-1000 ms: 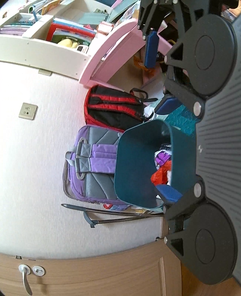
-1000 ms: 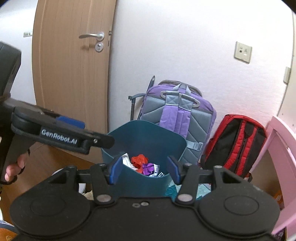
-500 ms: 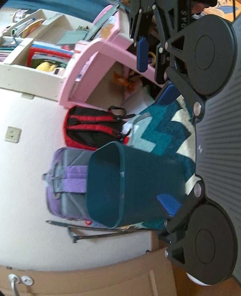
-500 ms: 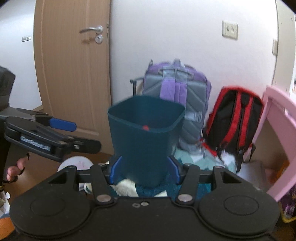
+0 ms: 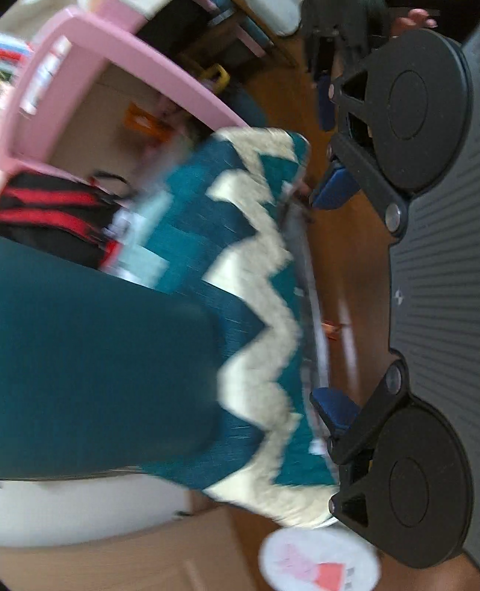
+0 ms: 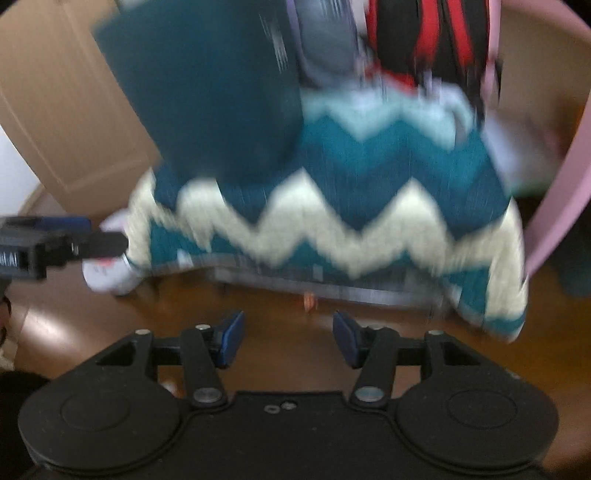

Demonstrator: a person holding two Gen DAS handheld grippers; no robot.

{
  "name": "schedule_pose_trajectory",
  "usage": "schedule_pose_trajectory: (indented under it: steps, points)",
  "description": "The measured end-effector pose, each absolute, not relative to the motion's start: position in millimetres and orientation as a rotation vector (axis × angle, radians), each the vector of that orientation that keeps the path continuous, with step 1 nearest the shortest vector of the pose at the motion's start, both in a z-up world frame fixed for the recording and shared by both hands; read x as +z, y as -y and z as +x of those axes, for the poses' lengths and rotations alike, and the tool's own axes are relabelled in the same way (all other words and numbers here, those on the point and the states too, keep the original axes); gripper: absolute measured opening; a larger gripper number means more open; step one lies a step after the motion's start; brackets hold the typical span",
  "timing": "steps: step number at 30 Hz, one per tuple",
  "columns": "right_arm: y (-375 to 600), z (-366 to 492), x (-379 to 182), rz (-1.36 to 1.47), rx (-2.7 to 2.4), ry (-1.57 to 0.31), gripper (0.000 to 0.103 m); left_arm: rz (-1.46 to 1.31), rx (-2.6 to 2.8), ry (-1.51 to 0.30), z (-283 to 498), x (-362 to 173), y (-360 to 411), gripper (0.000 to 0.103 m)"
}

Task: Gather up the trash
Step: 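Withdraw both tools from the wastebasket and turn back toward the bed, then grasp orange foam mesh with right tool while left grasps snack wrapper under bed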

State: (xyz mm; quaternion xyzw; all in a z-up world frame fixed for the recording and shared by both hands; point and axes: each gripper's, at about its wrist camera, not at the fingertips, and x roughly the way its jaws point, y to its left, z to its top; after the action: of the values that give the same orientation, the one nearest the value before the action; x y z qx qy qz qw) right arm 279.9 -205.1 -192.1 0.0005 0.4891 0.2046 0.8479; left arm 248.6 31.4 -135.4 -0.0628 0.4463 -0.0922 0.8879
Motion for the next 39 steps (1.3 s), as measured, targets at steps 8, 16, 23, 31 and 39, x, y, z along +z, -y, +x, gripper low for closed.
schedule_pose_trajectory:
  steps: [8, 16, 23, 31, 39]
  points:
    - [186, 300, -329, -0.032, 0.459, -1.321, 0.053, -0.133, -0.096, -1.103, 303, -257, -28, 0.103]
    - [165, 323, -434, -0.331, 0.671, -1.474, 0.053, -0.07, -0.07, -1.153, 350, -358, -12, 0.103]
    - [158, 298, -507, -0.563, 0.913, -1.46, 0.053, -0.001, -0.079, -1.203, 366, -437, 6, 0.103]
    - [164, 269, -568, -0.691, 1.0, -1.418, 0.053, -0.05, -0.003, -1.221, 390, -514, 23, 0.102]
    - [164, 261, -590, -0.699, 0.998, -1.384, 0.053, 0.033, 0.002, -1.131, 422, -544, 42, 0.1]
